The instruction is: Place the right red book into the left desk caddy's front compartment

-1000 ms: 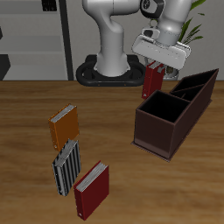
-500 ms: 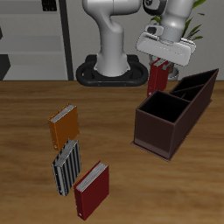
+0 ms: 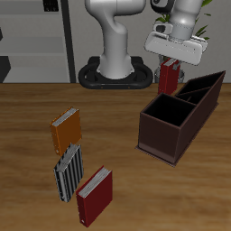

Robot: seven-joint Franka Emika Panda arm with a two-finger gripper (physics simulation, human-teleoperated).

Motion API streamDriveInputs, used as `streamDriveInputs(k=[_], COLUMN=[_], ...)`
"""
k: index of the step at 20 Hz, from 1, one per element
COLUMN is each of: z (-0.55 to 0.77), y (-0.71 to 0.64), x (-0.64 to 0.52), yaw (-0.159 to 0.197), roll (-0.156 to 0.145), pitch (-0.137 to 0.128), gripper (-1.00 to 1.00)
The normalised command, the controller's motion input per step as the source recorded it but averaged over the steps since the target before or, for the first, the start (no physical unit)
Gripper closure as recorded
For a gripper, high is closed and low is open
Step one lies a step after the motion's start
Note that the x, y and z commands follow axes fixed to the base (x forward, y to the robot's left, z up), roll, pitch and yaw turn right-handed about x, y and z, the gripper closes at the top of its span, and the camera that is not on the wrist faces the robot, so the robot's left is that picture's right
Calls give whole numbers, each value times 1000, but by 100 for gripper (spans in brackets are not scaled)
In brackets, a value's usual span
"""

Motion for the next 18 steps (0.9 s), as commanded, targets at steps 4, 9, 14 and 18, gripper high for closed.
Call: streamDriveInputs(k=[4, 9, 14, 18], z=[69, -11, 54, 16], y=[130, 142, 143, 137], x=[177, 184, 37, 63], yaw=[-6, -9, 5, -6], roll=[-6, 17, 24, 19], pitch=[-15, 30, -11, 9], gripper=[100, 100, 100, 100])
